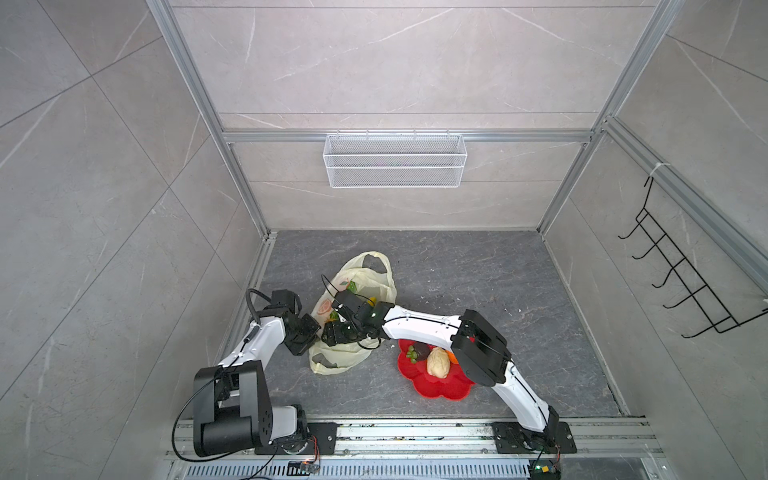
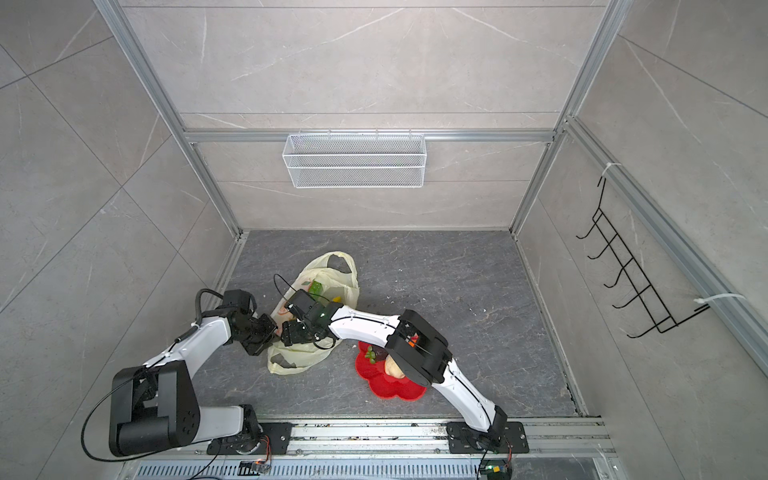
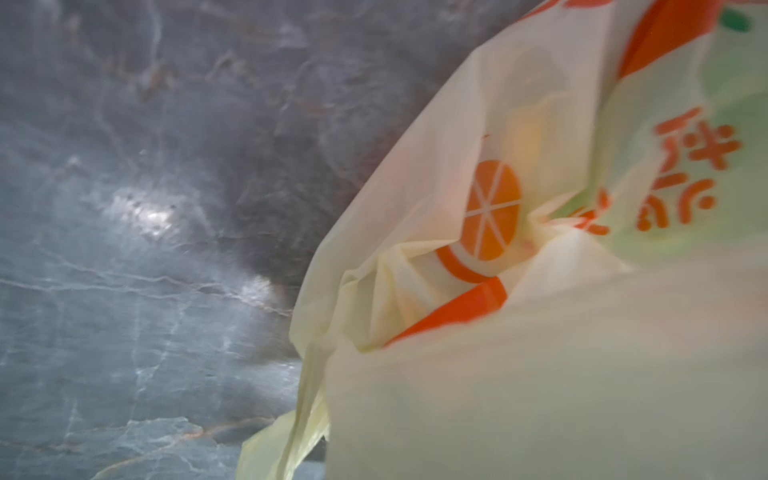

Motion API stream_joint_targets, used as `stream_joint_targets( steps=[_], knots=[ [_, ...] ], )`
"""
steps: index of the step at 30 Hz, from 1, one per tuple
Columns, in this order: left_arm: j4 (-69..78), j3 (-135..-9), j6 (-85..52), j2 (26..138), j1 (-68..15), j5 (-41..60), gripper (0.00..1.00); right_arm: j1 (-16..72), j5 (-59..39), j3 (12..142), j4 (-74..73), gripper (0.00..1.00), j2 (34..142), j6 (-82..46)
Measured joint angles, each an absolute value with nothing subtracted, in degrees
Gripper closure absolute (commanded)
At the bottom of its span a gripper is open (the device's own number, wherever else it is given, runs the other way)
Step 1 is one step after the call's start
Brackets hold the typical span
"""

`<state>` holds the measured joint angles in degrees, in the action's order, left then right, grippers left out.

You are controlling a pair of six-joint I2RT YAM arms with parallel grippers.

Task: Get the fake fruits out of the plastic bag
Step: 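Lift the green bumpy fruit out of the bag and carry it over the plate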

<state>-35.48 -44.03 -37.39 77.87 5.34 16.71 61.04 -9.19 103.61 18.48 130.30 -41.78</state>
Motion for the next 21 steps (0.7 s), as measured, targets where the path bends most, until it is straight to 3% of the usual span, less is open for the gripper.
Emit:
stream_joint_targets(
  steps=[9, 21],
  knots=[
    [-38.46, -53.43, -33.34, 80.51, 5.21, 16.73, 1.00, 61.04, -2.35, 90.78, 7.79, 0.33, 115.57, -35.14],
    [-41.17, -58.26, -28.95, 81.71, 3.99, 17.50, 1.00, 61.06, 1.30, 73.95, -4.45, 0.35, 106.67, -26.83]
  ],
)
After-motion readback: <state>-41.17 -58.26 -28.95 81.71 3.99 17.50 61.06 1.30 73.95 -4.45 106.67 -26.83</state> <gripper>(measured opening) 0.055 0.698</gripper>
